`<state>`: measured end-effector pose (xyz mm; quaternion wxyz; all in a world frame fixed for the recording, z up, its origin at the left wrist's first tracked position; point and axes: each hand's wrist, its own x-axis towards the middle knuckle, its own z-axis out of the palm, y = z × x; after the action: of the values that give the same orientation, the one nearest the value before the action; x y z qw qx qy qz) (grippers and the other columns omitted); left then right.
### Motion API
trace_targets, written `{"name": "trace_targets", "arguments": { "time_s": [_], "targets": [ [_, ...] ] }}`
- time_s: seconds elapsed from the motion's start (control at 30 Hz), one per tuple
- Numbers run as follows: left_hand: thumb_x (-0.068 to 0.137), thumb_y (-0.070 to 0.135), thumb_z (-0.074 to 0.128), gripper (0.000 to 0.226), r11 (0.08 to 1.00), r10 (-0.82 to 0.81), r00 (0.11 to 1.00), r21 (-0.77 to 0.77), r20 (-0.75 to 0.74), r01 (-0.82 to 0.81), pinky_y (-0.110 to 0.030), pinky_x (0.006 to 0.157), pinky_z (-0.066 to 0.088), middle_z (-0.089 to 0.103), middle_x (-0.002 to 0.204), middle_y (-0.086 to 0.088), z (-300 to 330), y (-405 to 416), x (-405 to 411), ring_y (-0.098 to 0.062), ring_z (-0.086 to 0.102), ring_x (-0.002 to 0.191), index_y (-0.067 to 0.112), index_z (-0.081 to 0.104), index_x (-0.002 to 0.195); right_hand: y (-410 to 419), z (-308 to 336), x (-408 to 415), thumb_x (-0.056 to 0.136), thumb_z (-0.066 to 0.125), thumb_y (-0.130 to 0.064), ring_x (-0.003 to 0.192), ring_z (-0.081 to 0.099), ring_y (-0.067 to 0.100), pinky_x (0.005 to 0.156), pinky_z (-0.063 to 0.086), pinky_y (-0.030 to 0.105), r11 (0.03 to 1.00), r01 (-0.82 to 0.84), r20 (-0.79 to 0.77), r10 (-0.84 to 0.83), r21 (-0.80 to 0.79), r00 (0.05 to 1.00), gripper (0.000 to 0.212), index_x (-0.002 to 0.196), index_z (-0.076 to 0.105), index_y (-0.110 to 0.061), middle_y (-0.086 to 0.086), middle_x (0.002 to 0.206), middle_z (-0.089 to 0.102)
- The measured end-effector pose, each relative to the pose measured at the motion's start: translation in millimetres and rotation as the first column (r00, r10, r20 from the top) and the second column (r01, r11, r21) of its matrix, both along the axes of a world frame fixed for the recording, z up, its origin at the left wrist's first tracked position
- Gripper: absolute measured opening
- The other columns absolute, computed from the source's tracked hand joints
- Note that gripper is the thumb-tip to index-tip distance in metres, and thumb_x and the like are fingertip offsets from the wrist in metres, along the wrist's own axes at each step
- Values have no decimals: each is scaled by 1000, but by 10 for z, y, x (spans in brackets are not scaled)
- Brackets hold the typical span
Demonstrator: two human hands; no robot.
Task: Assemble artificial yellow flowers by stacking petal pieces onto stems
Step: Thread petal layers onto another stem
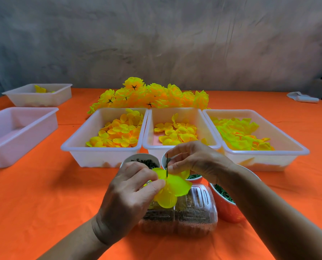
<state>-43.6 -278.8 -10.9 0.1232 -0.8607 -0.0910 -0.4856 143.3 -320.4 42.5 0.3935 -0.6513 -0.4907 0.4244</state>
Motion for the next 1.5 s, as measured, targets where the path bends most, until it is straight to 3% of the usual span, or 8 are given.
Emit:
{"name": "trace_targets", "arguments": {
  "time_s": [0.23, 0.47, 0.6, 0.77, 0.9, 1.0, 1.27, 1.5],
  "targets": [
    [95, 12, 52, 32, 999, -40, 999, -22, -10, 40, -32, 62, 39, 61, 62, -7, 23, 0, -4, -26, 54, 59, 3, 75, 75, 3, -48, -1, 70, 77, -1, 74, 60, 19, 74, 43, 32, 1000, -8, -12, 7, -20, 1000, 30, 98, 69, -10, 4, 79, 67],
    [88, 28, 65, 30, 997, -77, 996, -27, -50, 76, -33, 62, 43, 62, 64, -3, 9, 11, -29, -26, 55, 60, 3, 75, 76, -33, -49, -11, 73, 75, -2, 63, 59, 11, 57, 42, 21, 1000, -6, -13, 6, -26, 1000, 34, 106, 68, -4, 3, 76, 66],
    [92, 37, 55, 40, 962, -124, 992, -243, 13, 124, -32, 67, 47, 67, 76, -3, -8, -36, -46, -23, 60, 70, 3, 74, 83, -37, -49, -6, 73, 75, -2, 64, 59, 12, 57, 43, 20, 1000, -1, -25, 0, -24, 1000, 35, 107, 67, -2, 5, 78, 66],
    [74, 26, 72, 15, 764, -63, 974, -617, 219, 188, -13, 76, 46, 68, 84, 3, 76, -36, 85, -4, 61, 82, 15, 73, 84, -56, -68, -10, 74, 74, -4, 67, 58, 12, 51, 45, 15, 999, 14, -66, -16, -43, 998, 38, 111, 65, -1, 13, 92, 64],
    [63, 37, 77, 8, 469, -80, 959, -839, 272, 276, -14, 71, 45, 67, 81, 10, 64, -11, 173, -4, 62, 80, 35, 73, 69, -66, -77, -11, 74, 74, -6, 67, 59, 9, 55, 47, 17, 998, 20, -108, -27, -63, 994, 32, 105, 66, -6, 9, 91, 64],
    [57, 40, 75, 13, 369, -67, 953, -880, 297, 300, -17, 69, 45, 67, 80, 13, 8, 12, 199, -3, 61, 77, 34, 75, 69, -69, -101, -11, 74, 75, -10, 61, 57, 5, 49, 44, 14, 997, 31, -95, -37, -68, 995, 24, 96, 67, -12, 4, 84, 64],
    [66, 28, 76, 11, 593, -89, 958, -758, 274, 272, -22, 78, 48, 66, 80, 12, -44, 26, 226, -11, 62, 85, 34, 67, 68, -123, -217, -21, 72, 76, -22, 45, 51, -2, 42, 37, 13, 1000, 17, -96, -15, 17, 995, 6, 73, 72, -17, -9, 55, 61],
    [66, 27, 77, 9, 610, -122, 961, -745, 247, 269, -23, 78, 49, 69, 78, 8, -38, 67, 232, -9, 63, 85, 25, 68, 65, -200, -198, -60, 81, 71, -20, 46, 46, 2, 45, 36, 14, 997, 43, -29, -41, 72, 999, 13, 70, 71, -13, -2, 54, 57]
  ]
}}
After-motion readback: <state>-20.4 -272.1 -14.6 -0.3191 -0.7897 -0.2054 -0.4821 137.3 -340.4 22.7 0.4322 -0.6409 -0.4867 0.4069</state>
